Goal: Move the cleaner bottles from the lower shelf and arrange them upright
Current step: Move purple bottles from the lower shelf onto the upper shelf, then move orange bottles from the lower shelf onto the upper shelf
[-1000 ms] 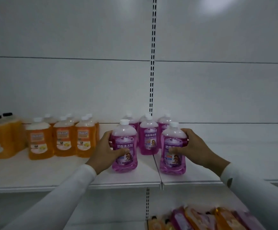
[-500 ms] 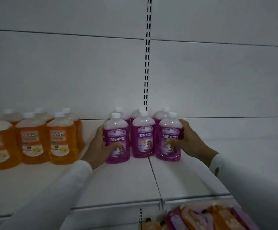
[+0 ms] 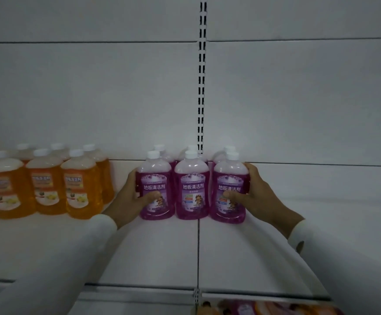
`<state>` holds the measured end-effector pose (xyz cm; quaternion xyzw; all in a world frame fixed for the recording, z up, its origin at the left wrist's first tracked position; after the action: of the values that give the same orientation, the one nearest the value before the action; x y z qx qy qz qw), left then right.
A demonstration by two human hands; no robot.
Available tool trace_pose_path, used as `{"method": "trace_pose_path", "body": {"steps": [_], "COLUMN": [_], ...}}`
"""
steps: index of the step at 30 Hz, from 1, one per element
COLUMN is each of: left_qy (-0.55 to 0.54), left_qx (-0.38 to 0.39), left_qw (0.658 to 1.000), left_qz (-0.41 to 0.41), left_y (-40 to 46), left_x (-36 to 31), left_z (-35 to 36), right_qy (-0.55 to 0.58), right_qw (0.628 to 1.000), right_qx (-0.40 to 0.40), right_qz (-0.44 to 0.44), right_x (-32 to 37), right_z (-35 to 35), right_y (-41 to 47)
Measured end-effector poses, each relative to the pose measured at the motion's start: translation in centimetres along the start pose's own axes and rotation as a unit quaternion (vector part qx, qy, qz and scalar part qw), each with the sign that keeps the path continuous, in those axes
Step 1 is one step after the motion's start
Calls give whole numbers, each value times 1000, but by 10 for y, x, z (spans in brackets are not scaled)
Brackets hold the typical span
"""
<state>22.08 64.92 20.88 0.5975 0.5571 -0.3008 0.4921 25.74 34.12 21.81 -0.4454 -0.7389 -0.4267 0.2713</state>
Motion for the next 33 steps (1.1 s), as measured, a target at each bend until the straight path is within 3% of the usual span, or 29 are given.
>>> {"method": "trace_pose_path", "body": {"steps": [5,10,16,26,33], "left_qy": [96,260,325,175,162], "left_qx": [31,10,96,236,321], "left_qw": [994,962,937,918,886], "left_qz": [-43,-81,84,265,293], "left_y": [-17,-50,-87,-164,-236], "left_x": [-14,-21,-42,-76,-82], "left_z": [-5,-11,16,150,241], "right_qy": [8,-53,-210,-324,-357], "right_qw": [1000,995,968,921,886], "right_qx": [4,-1,-3,-48,-95], "right_qz": [13,86,141,210,280], "right_x": [3,16,38,62,44], "right_z": [-3,-10,-23,-84,-148], "right_y": [-1,-17,-71,-225,-330]}}
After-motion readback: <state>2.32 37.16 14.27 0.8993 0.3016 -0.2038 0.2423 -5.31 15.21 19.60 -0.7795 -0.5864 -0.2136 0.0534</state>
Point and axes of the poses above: each hand's wrist, its own y-axis towards the middle knuckle, its own z-axis out of the palm, x = y × z, the point moved 1 cm from there along y, towards the middle knuckle, and after that the axes turned 2 degrees about -z, right-handed, at the moved point
